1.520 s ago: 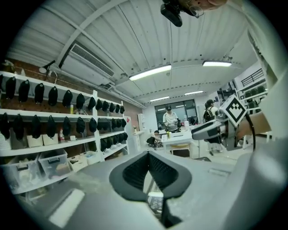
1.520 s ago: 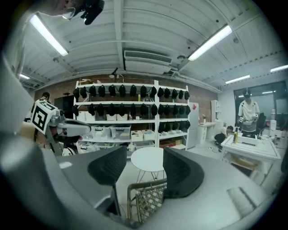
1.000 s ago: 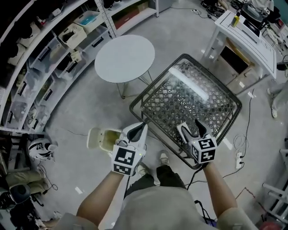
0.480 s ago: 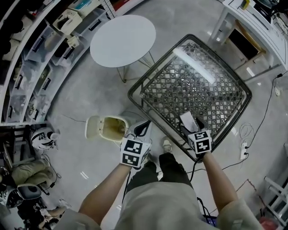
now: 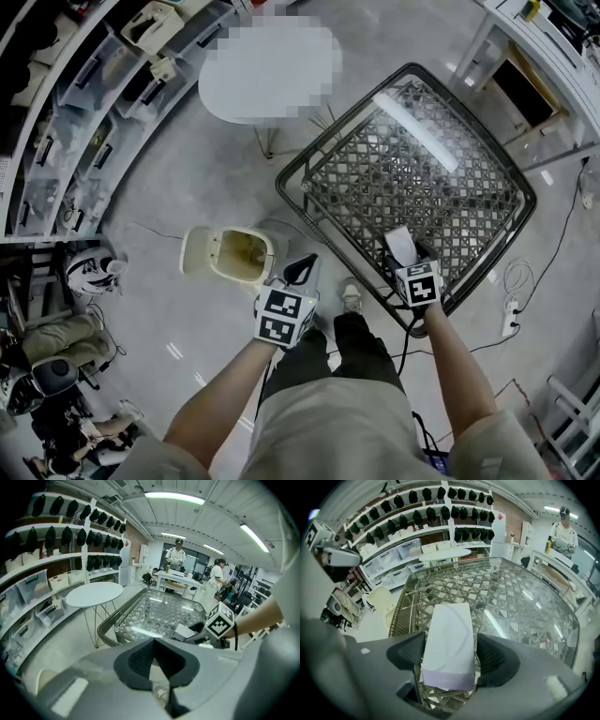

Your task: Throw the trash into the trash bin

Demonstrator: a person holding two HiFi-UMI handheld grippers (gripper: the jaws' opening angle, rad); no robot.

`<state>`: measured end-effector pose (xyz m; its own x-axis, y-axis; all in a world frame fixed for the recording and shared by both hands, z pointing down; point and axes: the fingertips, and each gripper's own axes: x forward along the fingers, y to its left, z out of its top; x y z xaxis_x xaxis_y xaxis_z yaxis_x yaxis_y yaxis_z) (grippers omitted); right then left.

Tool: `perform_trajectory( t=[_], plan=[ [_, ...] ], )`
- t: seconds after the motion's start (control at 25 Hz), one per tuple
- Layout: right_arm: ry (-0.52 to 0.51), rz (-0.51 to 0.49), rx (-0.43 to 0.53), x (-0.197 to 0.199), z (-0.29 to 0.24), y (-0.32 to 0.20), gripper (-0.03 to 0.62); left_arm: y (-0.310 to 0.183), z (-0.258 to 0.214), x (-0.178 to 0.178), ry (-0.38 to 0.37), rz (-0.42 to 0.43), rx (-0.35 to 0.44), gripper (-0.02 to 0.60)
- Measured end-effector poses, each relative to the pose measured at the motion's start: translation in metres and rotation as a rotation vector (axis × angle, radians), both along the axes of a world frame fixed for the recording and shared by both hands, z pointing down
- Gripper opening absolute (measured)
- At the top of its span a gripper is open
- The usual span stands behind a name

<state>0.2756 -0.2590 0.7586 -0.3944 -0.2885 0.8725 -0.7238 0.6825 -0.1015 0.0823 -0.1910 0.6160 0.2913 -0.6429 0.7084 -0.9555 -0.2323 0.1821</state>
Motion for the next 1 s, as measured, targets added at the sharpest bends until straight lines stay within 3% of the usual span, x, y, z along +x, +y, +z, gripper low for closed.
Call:
perform_trajectory(
  t=[0.2, 0.4, 0.76, 1.0],
  plan=[
    [0.025, -0.001, 0.012, -0.001, 0.001, -0.004, 0.311, 0.007, -0.004, -0.011, -0.005, -0.022, 0.006, 0.002],
    [-0.044, 0.038, 0.031, -0.013, -0.028, -0.011, 0.308, 0.008, -0.024, -0.027, -0.022, -0.038, 0.045, 0.002],
    [-0.205, -0.008, 0.252, -0.075, -0.168, -0.043, 0.308, 0.01, -0.095, -0.092, -0.068, -0.103, 0.17, 0.002],
    [-0.281, -0.054, 0.347, -0.11, -0.25, -0.049, 0.308, 0.018, -0.152, -0.122, -0.086, -0.149, 0.276, 0.002]
  ],
)
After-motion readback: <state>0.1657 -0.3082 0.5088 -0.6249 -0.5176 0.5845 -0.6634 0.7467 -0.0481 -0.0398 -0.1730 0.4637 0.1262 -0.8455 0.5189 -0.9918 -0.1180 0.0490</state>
